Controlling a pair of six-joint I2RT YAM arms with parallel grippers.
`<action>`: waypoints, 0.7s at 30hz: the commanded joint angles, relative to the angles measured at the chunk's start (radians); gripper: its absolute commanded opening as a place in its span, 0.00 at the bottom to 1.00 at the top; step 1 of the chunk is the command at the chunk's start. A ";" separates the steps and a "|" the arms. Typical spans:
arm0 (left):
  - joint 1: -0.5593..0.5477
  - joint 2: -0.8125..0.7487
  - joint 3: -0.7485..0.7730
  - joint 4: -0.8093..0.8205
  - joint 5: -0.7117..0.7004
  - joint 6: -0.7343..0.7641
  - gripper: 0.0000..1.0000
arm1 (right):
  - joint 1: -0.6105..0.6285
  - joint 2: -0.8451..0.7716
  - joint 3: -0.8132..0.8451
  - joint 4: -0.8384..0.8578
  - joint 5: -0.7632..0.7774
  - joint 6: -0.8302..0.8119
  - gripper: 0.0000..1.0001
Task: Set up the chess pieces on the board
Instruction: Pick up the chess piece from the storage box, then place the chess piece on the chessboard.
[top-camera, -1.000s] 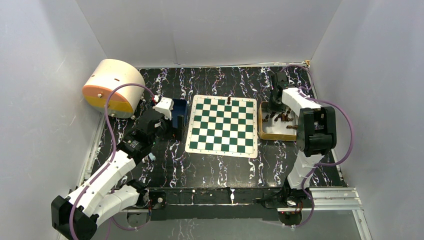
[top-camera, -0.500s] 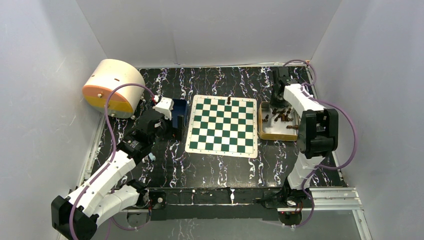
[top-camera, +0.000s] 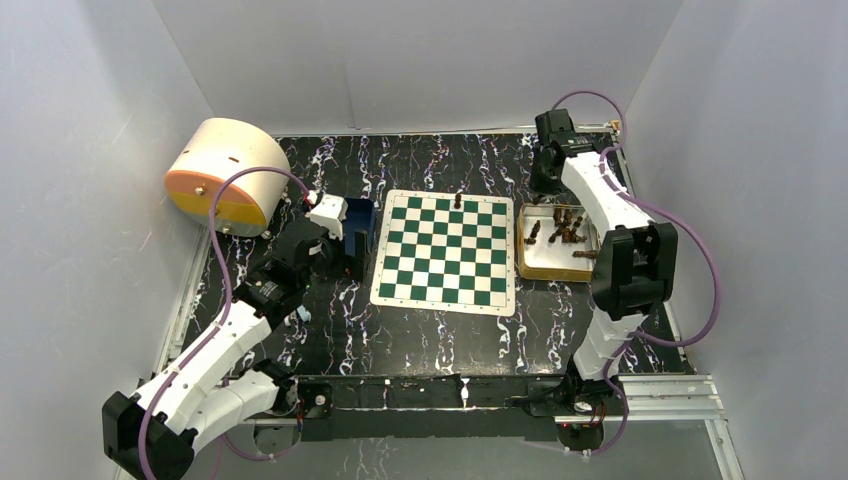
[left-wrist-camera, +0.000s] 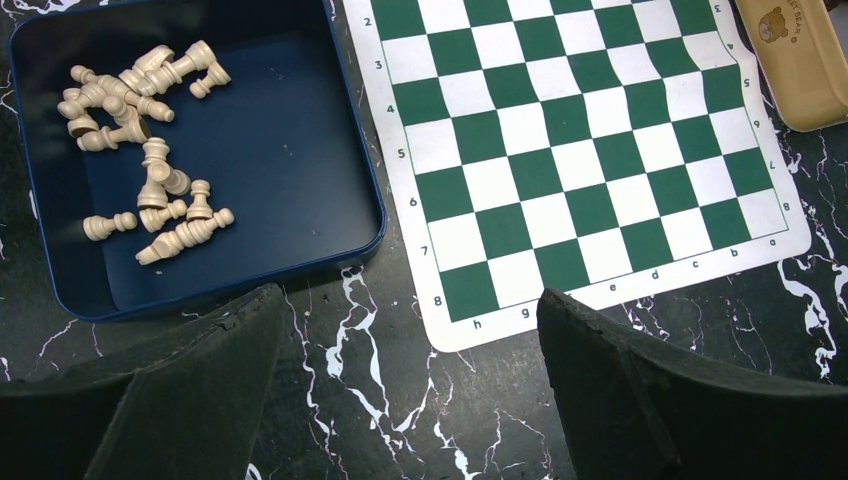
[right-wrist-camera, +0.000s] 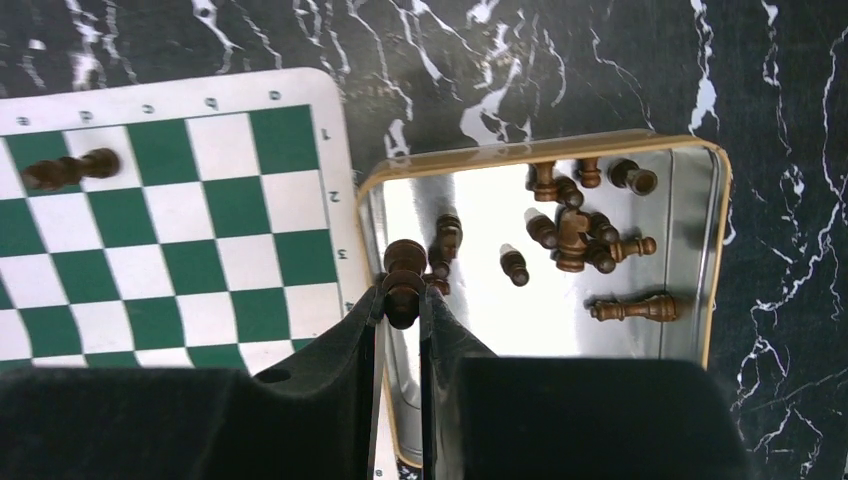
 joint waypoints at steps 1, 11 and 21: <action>0.006 -0.023 -0.001 0.009 -0.003 0.003 0.94 | 0.025 0.012 0.081 -0.031 -0.005 0.000 0.20; 0.006 -0.013 0.001 0.009 -0.003 0.004 0.94 | 0.138 0.122 0.212 -0.011 -0.058 -0.033 0.21; 0.006 -0.016 0.001 0.009 -0.009 0.006 0.94 | 0.217 0.336 0.391 -0.032 -0.050 -0.037 0.22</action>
